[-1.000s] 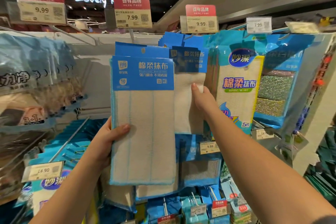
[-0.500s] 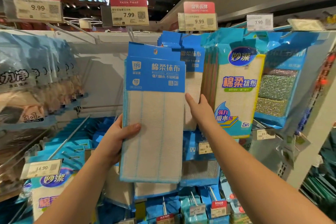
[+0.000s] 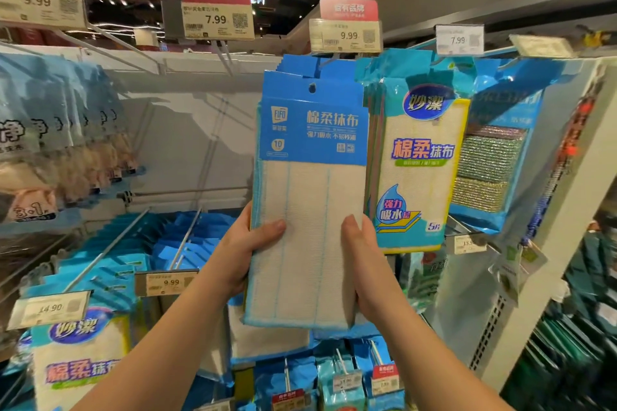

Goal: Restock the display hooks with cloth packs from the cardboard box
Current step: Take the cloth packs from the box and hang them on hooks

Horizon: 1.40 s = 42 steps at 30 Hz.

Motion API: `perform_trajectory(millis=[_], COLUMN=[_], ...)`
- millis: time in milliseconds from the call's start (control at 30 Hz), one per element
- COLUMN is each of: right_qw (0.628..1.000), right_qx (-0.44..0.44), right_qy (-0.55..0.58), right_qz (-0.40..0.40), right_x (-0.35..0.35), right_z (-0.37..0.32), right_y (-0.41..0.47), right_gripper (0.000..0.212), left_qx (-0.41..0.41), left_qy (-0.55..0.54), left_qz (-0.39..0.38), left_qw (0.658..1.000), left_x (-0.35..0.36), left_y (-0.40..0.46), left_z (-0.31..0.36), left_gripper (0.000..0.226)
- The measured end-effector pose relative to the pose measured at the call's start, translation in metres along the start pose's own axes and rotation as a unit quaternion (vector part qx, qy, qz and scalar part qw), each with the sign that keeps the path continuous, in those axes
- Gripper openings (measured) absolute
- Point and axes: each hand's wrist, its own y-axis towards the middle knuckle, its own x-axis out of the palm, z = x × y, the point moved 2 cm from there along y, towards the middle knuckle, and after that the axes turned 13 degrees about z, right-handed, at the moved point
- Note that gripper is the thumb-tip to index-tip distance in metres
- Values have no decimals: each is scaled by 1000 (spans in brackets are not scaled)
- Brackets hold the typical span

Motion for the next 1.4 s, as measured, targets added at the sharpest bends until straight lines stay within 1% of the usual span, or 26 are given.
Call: perform_trajectory(millis=[100,133,300,467,567,600,633,700,733,867,967,1100,1233,1400], right_qw=[997,997,993,992,993,994,995,996,996,996,997,992,984,982], right_qx=[-34,-42,-63,-75,-74,-69,-64,-60,-53,-39,-34,-33,-20,-30], right_qy=[-34,-38,-58,-64,-56,-50,-45,-40,-42,-58,-61,-117,-175,-182], right_qz=[53,62,79,74,77,72,68,56,53,51,41,34,34,47], right_x=[-10,-14,-24,-27,-27,-28,-29,-34,-35,-36,-35,-25,-13,-2], right_z=[-15,-18,-31,-43,-49,-51,-54,-54,-53,-41,-39,-42,-41,-32], right_y=[7,10,28,46,53,57,59,64,66,71,79,93,107,110], right_gripper=[43,38,46,51,59,57,54,53,52,48,54,68,62,56], left_qx=[9,11,23,34,39,39,42,45,46,42,41,30,38,48], left_qy=[48,64,73,85,94,96,99,111,116,126,128,149,159,191], left_qz=[-10,-6,24,38,51,56,58,62,69,97,117,157,183,209], left_qw=[999,998,997,995,993,993,992,991,990,986,984,976,970,958], left_x=[11,16,38,52,57,58,60,62,63,66,67,68,68,63], left_y=[4,5,7,4,5,7,8,10,11,11,13,30,53,68], left_z=[5,8,19,24,26,26,26,25,23,15,12,9,-4,-20], left_gripper=[86,89,85,71,73,72,67,53,49,44,38,41,39,33])
